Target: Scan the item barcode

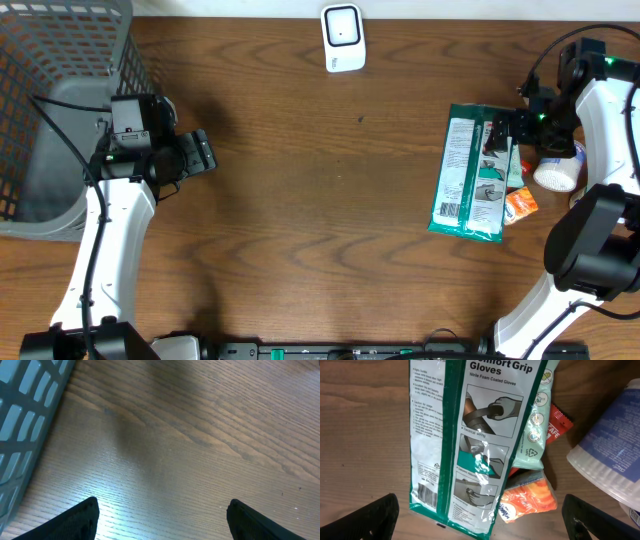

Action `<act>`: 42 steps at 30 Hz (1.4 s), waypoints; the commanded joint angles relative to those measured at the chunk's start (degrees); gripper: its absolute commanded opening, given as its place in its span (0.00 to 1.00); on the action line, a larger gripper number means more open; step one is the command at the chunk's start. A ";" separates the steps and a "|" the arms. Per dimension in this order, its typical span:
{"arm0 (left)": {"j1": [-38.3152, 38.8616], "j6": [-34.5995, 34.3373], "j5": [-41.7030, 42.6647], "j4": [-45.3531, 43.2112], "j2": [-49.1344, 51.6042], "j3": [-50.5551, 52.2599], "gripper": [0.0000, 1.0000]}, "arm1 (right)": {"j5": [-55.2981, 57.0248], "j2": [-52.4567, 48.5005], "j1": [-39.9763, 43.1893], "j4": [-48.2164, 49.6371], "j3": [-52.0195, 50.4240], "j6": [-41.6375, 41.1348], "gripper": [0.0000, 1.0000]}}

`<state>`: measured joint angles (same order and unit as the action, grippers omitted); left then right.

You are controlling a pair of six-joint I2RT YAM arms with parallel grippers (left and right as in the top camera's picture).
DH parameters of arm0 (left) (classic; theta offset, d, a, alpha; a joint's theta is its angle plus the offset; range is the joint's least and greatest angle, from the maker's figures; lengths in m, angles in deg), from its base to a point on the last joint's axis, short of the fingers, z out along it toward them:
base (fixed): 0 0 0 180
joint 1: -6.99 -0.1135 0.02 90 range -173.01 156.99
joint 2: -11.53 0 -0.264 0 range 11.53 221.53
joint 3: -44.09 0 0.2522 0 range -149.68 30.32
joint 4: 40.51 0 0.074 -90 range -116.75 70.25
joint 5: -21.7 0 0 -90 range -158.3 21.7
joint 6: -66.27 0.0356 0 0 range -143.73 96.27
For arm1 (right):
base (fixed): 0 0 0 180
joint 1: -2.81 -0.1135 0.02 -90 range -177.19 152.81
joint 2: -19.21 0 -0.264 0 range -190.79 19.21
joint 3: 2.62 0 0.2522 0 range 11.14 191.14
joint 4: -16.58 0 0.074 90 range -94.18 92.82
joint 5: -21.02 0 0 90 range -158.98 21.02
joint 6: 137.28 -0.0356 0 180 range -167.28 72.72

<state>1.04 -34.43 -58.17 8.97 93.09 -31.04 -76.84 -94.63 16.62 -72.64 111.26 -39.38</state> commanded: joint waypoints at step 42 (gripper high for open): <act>-0.13 -0.31 -0.33 0.07 0.04 0.28 0.84 | 4.81 92.59 -20.48 17.57 -29.62 2.47 0.99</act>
<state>1.04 -34.43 -58.14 8.99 93.09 -31.04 -73.52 -7.93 -4.59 -59.07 90.69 -37.57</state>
